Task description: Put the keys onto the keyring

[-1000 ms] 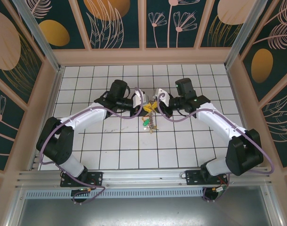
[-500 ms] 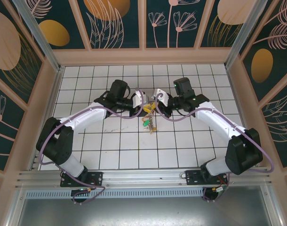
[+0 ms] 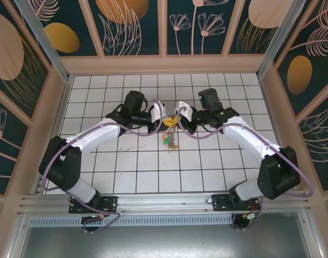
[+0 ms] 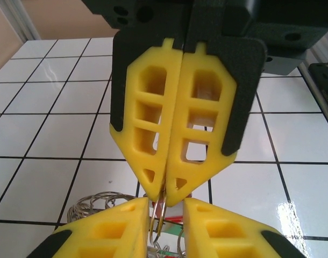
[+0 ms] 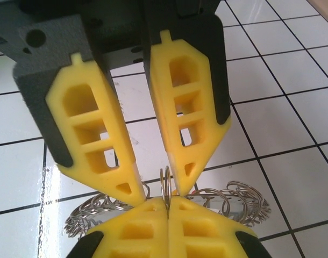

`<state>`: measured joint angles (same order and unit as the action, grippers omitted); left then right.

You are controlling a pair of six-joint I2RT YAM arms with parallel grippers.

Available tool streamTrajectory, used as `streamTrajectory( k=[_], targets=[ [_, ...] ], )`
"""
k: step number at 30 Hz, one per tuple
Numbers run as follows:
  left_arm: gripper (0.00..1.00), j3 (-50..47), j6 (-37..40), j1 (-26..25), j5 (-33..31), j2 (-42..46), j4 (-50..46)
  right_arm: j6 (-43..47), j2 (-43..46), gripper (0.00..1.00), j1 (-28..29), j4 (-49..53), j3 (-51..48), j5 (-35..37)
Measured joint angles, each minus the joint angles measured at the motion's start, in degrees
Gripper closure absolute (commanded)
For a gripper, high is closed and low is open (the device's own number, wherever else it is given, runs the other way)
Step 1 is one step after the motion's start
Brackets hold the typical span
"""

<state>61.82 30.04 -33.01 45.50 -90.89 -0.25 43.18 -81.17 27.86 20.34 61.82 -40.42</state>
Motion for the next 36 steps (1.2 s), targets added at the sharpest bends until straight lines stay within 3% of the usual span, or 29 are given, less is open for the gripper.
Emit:
streamTrajectory(
  k=[5,7,8,14,18,23,36],
  targets=[
    [0.86,0.13,0.72,0.00,-0.44,-0.07,-0.66,0.00,0.00,1.00,0.00,-0.52,-0.11,-0.15],
    [0.98,0.22,1.18,0.00,-0.52,-0.17,-1.11,-0.02,0.02,1.00,0.00,-0.83,-0.52,-0.13],
    [1.00,0.24,1.29,0.00,-0.50,-0.20,-1.46,0.02,0.02,1.00,0.00,-0.96,-0.68,-0.09],
    [1.00,-0.17,0.09,0.00,-0.28,-0.33,-0.55,0.00,0.63,0.98,-0.13,-2.43,-2.08,0.09],
    [1.00,-3.50,-3.93,0.28,2.78,-0.33,5.53,-0.20,1.92,0.90,-0.94,-5.16,-5.14,-1.81],
    [1.00,-6.43,-10.12,1.18,7.21,-0.33,13.35,-1.66,2.25,0.86,-2.05,-9.25,-7.17,-5.88],
    [1.00,-10.29,-20.94,1.62,11.93,-0.33,30.67,-3.48,2.82,0.84,-5.35,-13.11,-9.27,-12.22]
  ],
)
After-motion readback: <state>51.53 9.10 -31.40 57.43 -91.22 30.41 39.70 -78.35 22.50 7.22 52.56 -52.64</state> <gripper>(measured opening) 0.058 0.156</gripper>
